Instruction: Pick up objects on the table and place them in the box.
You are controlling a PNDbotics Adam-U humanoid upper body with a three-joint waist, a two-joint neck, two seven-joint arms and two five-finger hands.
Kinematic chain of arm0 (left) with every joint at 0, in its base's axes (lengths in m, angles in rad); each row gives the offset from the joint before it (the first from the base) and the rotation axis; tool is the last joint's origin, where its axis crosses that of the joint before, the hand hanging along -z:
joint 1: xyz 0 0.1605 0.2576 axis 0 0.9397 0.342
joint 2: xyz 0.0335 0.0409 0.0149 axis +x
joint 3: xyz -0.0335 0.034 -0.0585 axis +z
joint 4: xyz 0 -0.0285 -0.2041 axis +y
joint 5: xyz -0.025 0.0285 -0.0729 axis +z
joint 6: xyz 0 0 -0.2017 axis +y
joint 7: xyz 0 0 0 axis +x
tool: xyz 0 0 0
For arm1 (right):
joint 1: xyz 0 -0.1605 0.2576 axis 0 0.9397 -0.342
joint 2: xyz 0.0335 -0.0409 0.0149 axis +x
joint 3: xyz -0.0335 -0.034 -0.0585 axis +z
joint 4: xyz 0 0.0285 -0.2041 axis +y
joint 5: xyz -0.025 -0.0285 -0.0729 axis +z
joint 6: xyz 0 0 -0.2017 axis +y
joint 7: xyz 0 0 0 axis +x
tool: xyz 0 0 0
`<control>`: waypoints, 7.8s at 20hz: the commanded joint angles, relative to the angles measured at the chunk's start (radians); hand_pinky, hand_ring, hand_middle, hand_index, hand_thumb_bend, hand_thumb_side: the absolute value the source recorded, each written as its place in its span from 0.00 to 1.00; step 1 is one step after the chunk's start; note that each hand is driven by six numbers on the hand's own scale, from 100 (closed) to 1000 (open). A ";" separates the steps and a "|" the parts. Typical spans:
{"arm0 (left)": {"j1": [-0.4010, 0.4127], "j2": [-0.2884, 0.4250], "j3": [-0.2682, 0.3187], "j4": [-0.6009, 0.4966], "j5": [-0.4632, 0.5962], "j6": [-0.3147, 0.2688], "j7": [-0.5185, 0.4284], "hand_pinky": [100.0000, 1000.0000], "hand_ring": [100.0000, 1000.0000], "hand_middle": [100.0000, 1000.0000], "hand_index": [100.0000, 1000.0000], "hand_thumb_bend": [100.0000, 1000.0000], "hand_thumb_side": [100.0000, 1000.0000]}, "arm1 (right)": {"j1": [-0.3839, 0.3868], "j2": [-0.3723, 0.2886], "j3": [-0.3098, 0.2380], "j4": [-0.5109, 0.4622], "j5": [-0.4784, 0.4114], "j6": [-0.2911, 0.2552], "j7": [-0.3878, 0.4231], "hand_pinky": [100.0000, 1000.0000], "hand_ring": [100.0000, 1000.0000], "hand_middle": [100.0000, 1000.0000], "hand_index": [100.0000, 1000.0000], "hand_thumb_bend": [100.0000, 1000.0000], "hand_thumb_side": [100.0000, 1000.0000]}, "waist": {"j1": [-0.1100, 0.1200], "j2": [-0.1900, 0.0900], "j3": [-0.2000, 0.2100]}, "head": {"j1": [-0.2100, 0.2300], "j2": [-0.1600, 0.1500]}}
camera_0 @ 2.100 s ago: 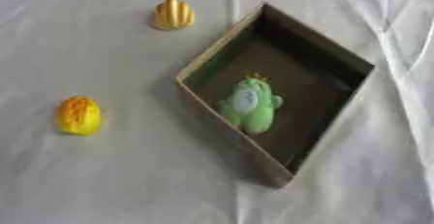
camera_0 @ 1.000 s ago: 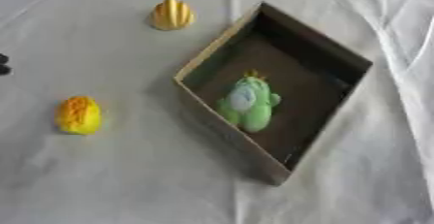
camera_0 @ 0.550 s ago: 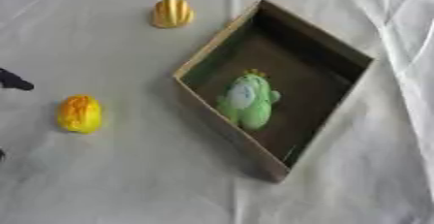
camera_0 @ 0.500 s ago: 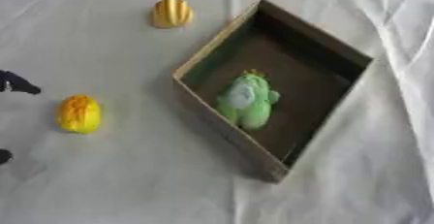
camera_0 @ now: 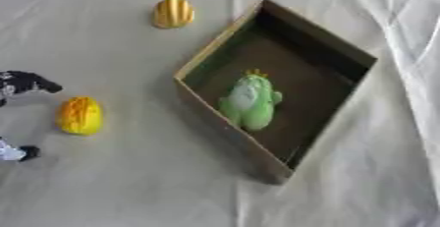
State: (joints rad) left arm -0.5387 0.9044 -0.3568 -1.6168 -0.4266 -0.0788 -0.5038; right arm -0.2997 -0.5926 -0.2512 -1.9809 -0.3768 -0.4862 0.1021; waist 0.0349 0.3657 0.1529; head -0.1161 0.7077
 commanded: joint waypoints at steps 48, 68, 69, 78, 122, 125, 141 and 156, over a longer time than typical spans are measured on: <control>-0.517 -0.597 0.063 0.122 -0.320 -0.128 0.068 0.62 0.59 0.51 0.72 0.00 0.00 | -0.081 -0.079 -0.006 -0.019 -0.078 -0.108 -0.039 0.84 0.93 0.62 0.81 0.00 0.27 | -0.042 -0.041 -0.053 | 0.051 0.007; -0.519 -0.758 0.048 0.324 -0.371 -0.119 0.122 0.79 0.75 0.66 0.86 0.00 0.03 | -0.137 -0.038 -0.018 -0.019 -0.096 -0.089 -0.056 0.84 0.93 0.62 0.81 0.00 0.30 | -0.053 -0.012 -0.145 | 0.088 -0.023; -0.517 -0.757 0.045 0.327 -0.384 -0.121 0.110 0.82 0.78 0.69 0.87 0.00 0.01 | -0.137 -0.038 -0.018 -0.019 -0.096 -0.088 -0.057 0.84 0.94 0.62 0.81 0.00 0.31 | -0.053 -0.012 -0.145 | 0.087 -0.023; -0.499 -0.754 0.040 0.327 -0.511 -0.186 0.040 0.96 0.91 0.80 0.95 0.35 0.32 | -0.133 -0.035 -0.018 -0.019 -0.092 -0.078 -0.061 0.84 0.94 0.62 0.81 0.00 0.33 | -0.051 -0.015 -0.141 | 0.079 -0.018; -0.509 -0.227 0.318 0.565 -0.191 -0.193 0.105 0.92 0.90 0.81 0.91 0.28 0.23 | -0.149 -0.102 -0.001 -0.019 -0.046 -0.069 -0.058 0.84 0.96 0.61 0.81 0.00 0.40 | 0.094 0.035 -0.277 | 0.129 -0.069; -0.508 -0.226 0.318 0.573 -0.164 -0.198 0.090 0.92 0.90 0.81 0.91 0.29 0.29 | -0.152 -0.102 0.000 -0.019 -0.046 -0.067 -0.054 0.84 0.96 0.60 0.81 0.00 0.41 | 0.103 0.038 -0.290 | 0.129 -0.072; -0.509 -0.234 0.319 0.614 -0.117 -0.167 0.022 0.92 0.91 0.82 0.92 0.30 0.43 | -0.171 -0.092 0.013 -0.019 -0.048 -0.055 -0.029 0.84 0.98 0.60 0.80 0.00 0.48 | 0.128 0.067 -0.336 | 0.153 -0.101; -0.498 -0.235 0.347 0.695 -0.192 -0.104 0.076 0.90 0.91 0.83 0.92 0.19 0.21 | -0.179 -0.080 0.023 -0.019 -0.043 -0.047 -0.005 0.84 0.99 0.59 0.80 0.00 0.49 | 0.143 0.094 -0.364 | 0.176 -0.128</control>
State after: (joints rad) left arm -1.0250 0.6341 -0.0249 -0.9184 -0.6107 -0.1886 -0.4389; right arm -0.4665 -0.6553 -0.2257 -1.9835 -0.4238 -0.5315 0.0917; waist 0.1840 0.4814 -0.2111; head 0.0546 0.5961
